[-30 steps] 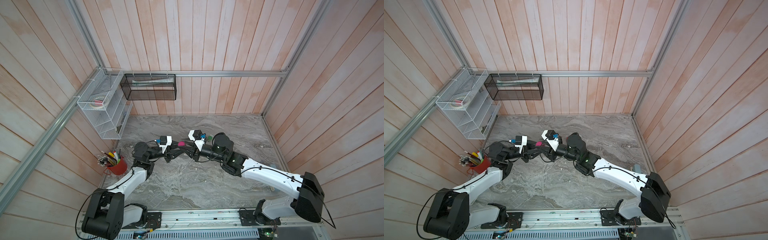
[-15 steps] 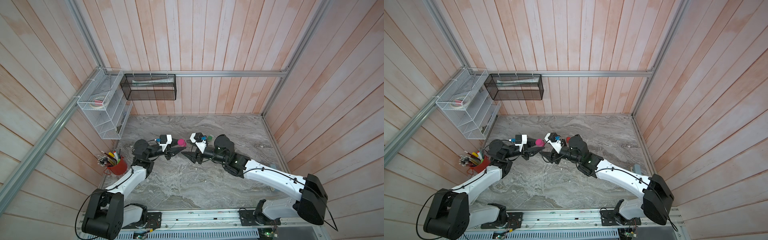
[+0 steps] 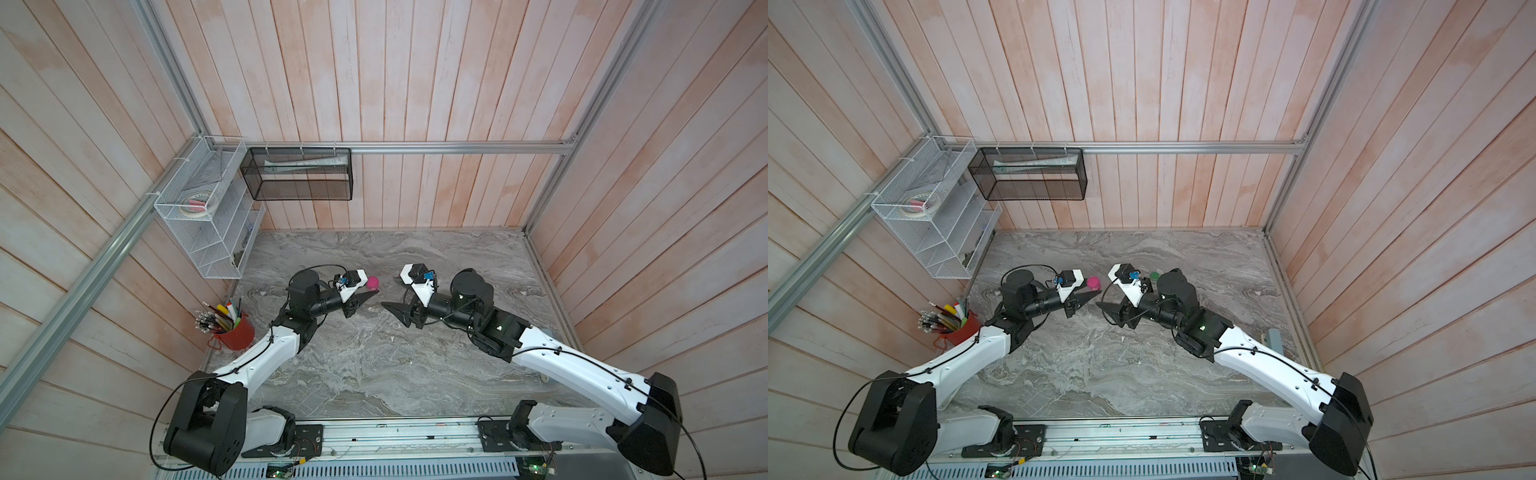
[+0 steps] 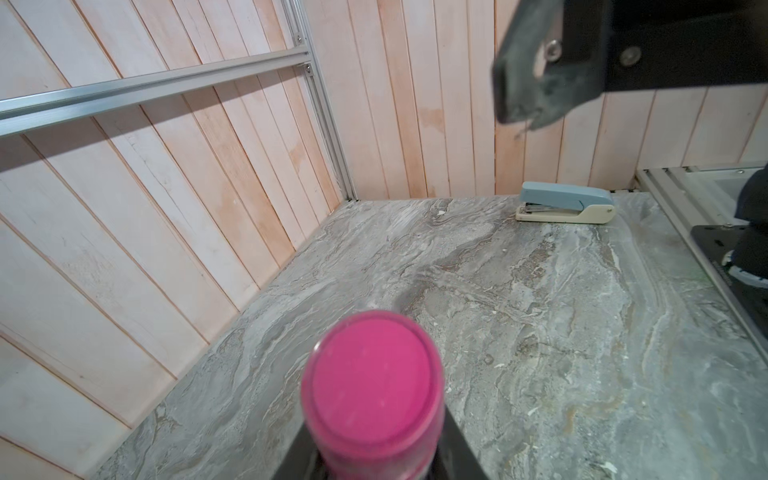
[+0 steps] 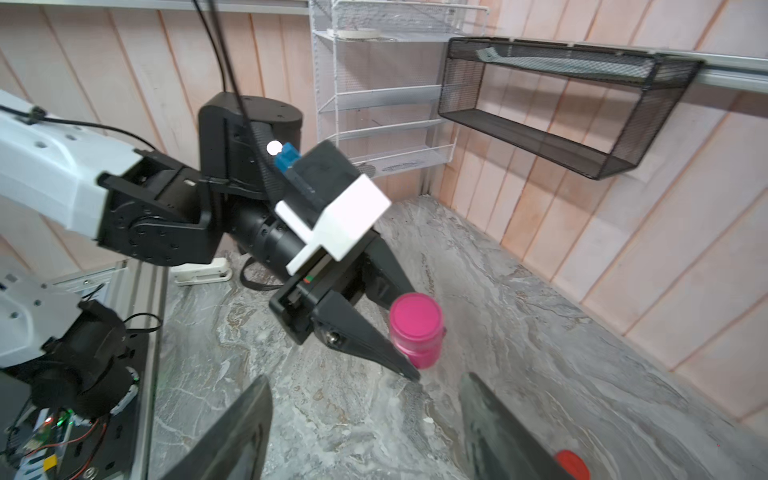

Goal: Close the paint jar lid
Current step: Screw the lid onto the paint jar.

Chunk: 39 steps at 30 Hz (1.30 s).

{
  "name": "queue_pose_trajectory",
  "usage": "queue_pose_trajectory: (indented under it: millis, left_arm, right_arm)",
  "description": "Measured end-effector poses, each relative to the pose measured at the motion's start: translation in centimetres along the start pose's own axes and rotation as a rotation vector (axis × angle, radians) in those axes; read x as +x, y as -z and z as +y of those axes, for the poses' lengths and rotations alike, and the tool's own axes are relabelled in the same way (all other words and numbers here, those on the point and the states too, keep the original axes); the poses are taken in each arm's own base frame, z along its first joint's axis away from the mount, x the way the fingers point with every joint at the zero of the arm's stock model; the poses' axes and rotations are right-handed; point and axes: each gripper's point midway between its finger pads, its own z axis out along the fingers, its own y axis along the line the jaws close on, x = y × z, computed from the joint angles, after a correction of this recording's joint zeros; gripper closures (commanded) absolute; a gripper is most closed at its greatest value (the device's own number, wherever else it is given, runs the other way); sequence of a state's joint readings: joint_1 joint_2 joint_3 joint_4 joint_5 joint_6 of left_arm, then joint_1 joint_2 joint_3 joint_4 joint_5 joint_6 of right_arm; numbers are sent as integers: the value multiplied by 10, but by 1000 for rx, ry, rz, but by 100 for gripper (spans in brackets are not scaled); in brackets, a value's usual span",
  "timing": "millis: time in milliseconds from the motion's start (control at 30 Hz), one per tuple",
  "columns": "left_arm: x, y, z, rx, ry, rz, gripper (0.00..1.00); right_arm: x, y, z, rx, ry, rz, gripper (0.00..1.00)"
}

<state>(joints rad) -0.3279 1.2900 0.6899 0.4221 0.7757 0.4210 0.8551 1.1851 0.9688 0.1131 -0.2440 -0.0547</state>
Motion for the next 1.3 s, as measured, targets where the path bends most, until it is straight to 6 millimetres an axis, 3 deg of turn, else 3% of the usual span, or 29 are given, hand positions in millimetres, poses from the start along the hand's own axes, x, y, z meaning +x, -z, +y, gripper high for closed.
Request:
queue_pose_trajectory:
  millis: [100,267,433,600,767,1067,1300]
  left_arm:
    - [5,-2,1,-20,-22,26,67]
    - [10,-6,1,-48,-58,59,67]
    - [13,-6,5,-81,-79,82,67]
    - [15,-6,8,-95,-89,94,67]
    - [17,-6,7,-96,-87,104,67]
    - [8,-4,1,-67,-101,79,67]
    - [5,-4,-3,-48,-107,66,67]
  right_arm:
    - [8,2,-20,59,-27,31,28]
    - [15,-13,-28,73,-57,96,28]
    - [14,-21,-27,56,-66,122,29]
    - [10,-24,-15,16,-49,135,38]
    - [12,-36,-7,-12,-29,160,41]
    - [36,-62,-17,4,-5,242,45]
    - [32,-60,-27,9,-10,233,46]
